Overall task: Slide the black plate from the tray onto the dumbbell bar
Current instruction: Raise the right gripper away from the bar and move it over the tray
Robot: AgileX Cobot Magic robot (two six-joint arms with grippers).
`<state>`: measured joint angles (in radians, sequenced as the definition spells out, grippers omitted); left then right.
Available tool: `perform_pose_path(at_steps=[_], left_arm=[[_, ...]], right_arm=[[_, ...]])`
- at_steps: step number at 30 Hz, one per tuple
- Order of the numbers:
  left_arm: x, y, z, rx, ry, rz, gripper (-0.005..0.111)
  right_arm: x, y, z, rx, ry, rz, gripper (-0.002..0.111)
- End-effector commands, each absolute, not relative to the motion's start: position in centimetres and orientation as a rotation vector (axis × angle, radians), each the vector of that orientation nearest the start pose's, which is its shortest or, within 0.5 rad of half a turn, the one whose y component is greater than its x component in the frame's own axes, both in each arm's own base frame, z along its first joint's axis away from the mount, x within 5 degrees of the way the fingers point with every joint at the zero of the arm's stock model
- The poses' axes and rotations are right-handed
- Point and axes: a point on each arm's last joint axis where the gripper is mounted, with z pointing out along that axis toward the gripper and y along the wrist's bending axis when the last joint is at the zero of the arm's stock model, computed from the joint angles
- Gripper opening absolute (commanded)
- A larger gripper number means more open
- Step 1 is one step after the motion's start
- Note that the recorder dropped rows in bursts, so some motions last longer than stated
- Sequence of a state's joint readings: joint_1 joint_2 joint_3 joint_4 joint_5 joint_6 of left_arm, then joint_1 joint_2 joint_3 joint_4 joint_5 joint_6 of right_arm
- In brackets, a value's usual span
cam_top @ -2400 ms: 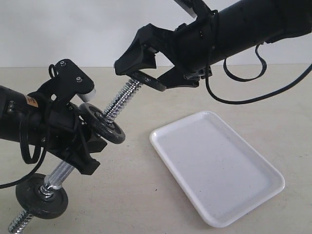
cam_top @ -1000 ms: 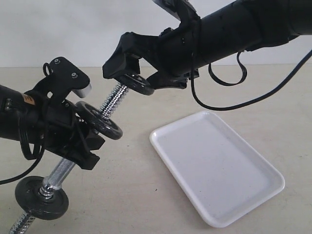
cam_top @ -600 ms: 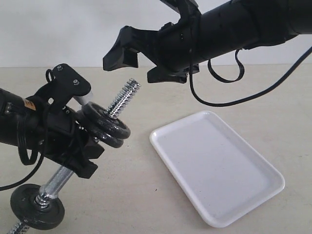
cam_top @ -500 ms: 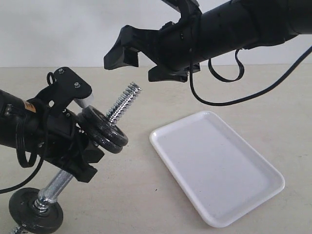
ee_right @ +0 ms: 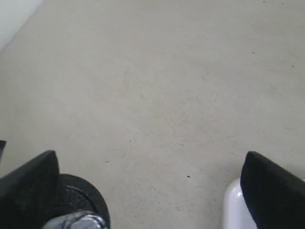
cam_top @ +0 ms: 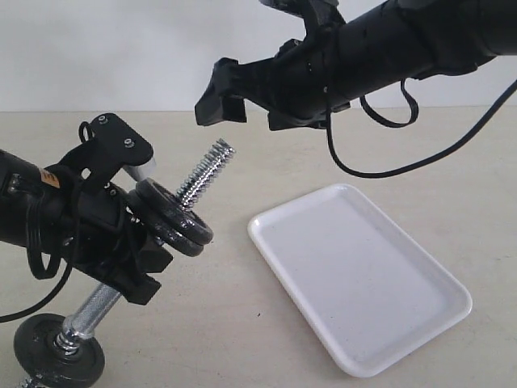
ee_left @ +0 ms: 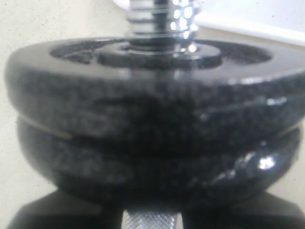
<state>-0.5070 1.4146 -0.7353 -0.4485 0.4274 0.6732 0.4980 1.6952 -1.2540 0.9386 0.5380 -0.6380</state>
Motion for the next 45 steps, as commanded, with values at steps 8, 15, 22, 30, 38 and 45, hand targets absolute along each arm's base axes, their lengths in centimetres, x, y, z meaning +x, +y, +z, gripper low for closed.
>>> perform_pose_path(at_steps=[8, 15, 22, 30, 38, 45], left_arm=[[24.8, -14.4, 25.3, 0.756, 2.046, -0.247, 0.004], [24.9, -14.4, 25.1, 0.762, 2.048, -0.240, 0.004], [25.7, -14.7, 23.2, 0.774, 2.106, -0.229, 0.004], [26.2, -14.9, 22.3, 0.762, 2.118, -0.213, 0.004], [26.9, -15.0, 21.6, 0.731, 2.104, -0.187, 0.004], [27.4, -15.1, 20.5, 0.730, 2.128, -0.173, 0.004]], right_arm=[[31.7, 19.7, 27.0, -0.681, 2.367, 0.523, 0.093], [31.9, 18.8, 26.6, -0.671, 2.415, 0.388, 0.071], [31.6, 18.3, 26.2, -0.729, 2.468, 0.316, 0.062], [31.4, 18.3, 26.1, -0.710, 2.492, 0.323, 0.062], [31.3, 18.2, 26.0, -0.684, 2.521, 0.331, 0.062], [30.6, 18.2, 25.7, -0.657, 2.606, 0.379, 0.062]])
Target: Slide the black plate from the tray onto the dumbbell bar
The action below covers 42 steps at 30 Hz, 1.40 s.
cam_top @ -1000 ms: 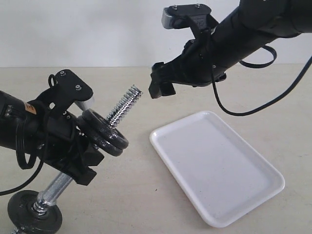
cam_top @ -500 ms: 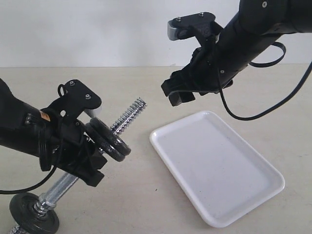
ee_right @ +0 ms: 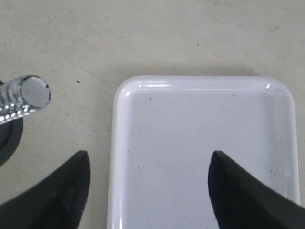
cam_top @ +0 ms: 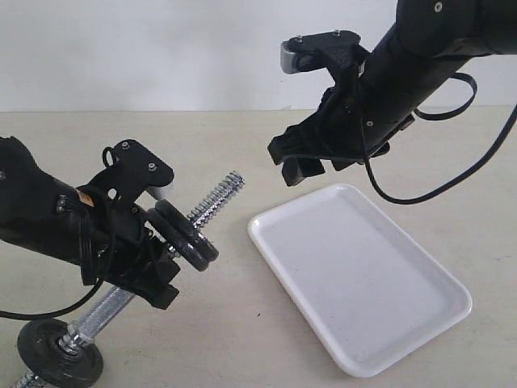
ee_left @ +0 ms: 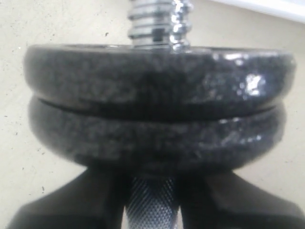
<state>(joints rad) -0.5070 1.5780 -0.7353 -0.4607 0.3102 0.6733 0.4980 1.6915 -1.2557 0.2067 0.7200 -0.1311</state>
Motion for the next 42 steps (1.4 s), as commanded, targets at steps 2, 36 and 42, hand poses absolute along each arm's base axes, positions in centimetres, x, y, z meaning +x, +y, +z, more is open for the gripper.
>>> perform_pose_path(at_steps=[2, 36, 42], left_arm=[[27.5, -15.2, 20.0, 0.730, 2.136, -0.167, 0.004], [29.3, -13.6, 15.3, 0.623, 2.282, -0.108, 0.004], [29.3, -13.6, 15.1, 0.618, 2.278, -0.098, 0.004]], right_arm=[[30.4, 18.3, 25.6, -0.651, 2.630, 0.398, 0.062], [26.7, 16.4, 18.1, -0.595, 2.806, 0.386, 0.062], [26.8, 16.4, 18.1, -0.583, 2.789, 0.390, 0.062]])
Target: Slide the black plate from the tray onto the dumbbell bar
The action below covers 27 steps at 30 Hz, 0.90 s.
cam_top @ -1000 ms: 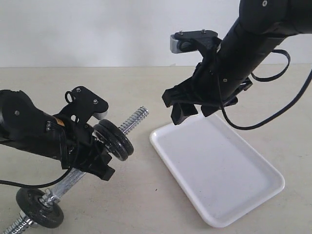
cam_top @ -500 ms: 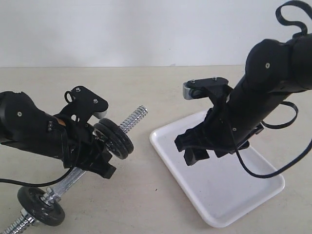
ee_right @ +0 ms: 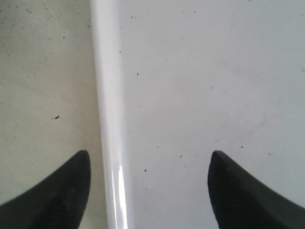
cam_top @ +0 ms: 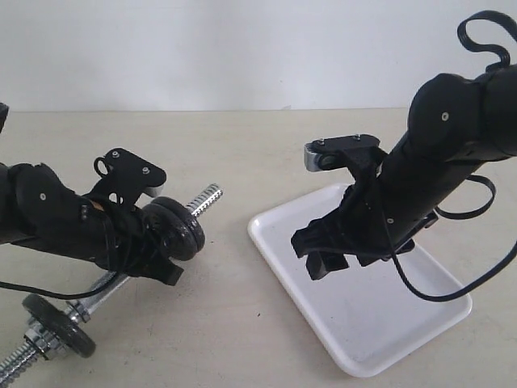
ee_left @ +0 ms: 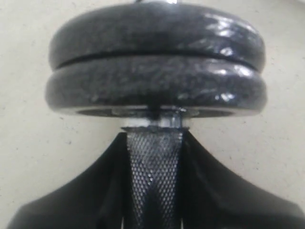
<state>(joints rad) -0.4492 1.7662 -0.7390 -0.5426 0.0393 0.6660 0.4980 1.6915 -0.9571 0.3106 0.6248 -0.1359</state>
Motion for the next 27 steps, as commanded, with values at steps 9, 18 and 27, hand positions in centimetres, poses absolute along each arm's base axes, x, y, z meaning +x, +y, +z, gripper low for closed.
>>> perform_pose_path(at_steps=[9, 18, 27], left_arm=[[29.4, -13.6, 15.1, 0.495, 2.309, -0.147, 0.004], [29.3, -13.6, 15.0, 0.197, 2.379, -0.277, 0.004], [28.7, -13.8, 14.6, -0.039, 2.479, -0.394, 0.004]], right_arm=[[26.8, 16.5, 18.2, -0.562, 2.789, 0.408, 0.062], [25.7, 15.6, 16.1, -0.520, 2.793, 0.377, 0.062], [25.0, 14.9, 14.5, -0.458, 2.752, 0.352, 0.062]])
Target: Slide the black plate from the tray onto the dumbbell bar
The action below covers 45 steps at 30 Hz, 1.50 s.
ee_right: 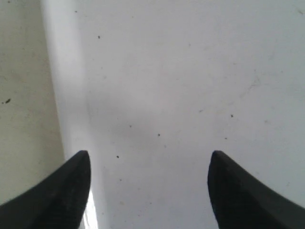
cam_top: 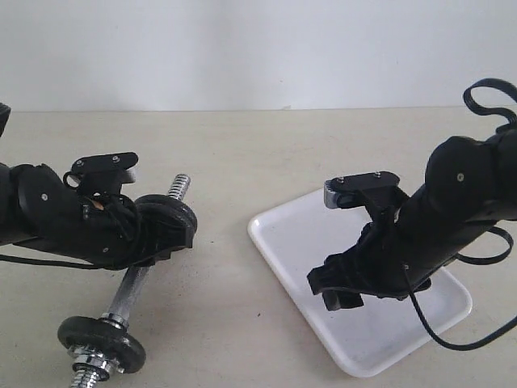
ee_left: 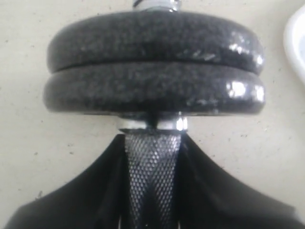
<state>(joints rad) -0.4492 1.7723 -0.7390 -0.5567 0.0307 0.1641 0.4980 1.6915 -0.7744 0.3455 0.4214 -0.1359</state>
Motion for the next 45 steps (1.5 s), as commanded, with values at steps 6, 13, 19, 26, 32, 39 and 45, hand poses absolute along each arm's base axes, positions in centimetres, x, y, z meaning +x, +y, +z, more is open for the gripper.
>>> perform_pose_path(at_steps=[6, 13, 19, 26, 32, 39, 45], left_arm=[[28.3, -13.6, 14.2, -0.164, 2.506, -0.432, 0.004], [27.7, -13.5, 13.7, -0.432, 2.538, -0.505, 0.004], [27.1, -13.5, 13.3, -0.567, 2.598, -0.539, 0.004], [25.8, -14.4, 12.8, -0.651, 2.669, -0.580, 0.004], [24.9, -16.3, 12.9, -0.637, 2.646, -0.623, 0.004], [24.6, -16.8, 12.9, -0.718, 2.646, -0.657, 0.004], [24.0, -17.7, 12.9, -0.751, 2.652, -0.688, 0.004]], right_arm=[[25.1, 14.9, 14.6, -0.448, 2.743, 0.355, 0.062], [25.2, 14.9, 14.6, -0.461, 2.731, 0.347, 0.037], [25.5, 14.9, 14.7, -0.490, 2.684, 0.336, 0.031], [25.9, 15.0, 14.9, -0.488, 2.632, 0.329, 0.031], [25.8, 15.0, 14.8, -0.489, 2.648, 0.333, 0.031], [25.8, 15.0, 14.8, -0.489, 2.648, 0.333, 0.031], [26.0, 15.0, 14.9, -0.482, 2.629, 0.331, 0.031]])
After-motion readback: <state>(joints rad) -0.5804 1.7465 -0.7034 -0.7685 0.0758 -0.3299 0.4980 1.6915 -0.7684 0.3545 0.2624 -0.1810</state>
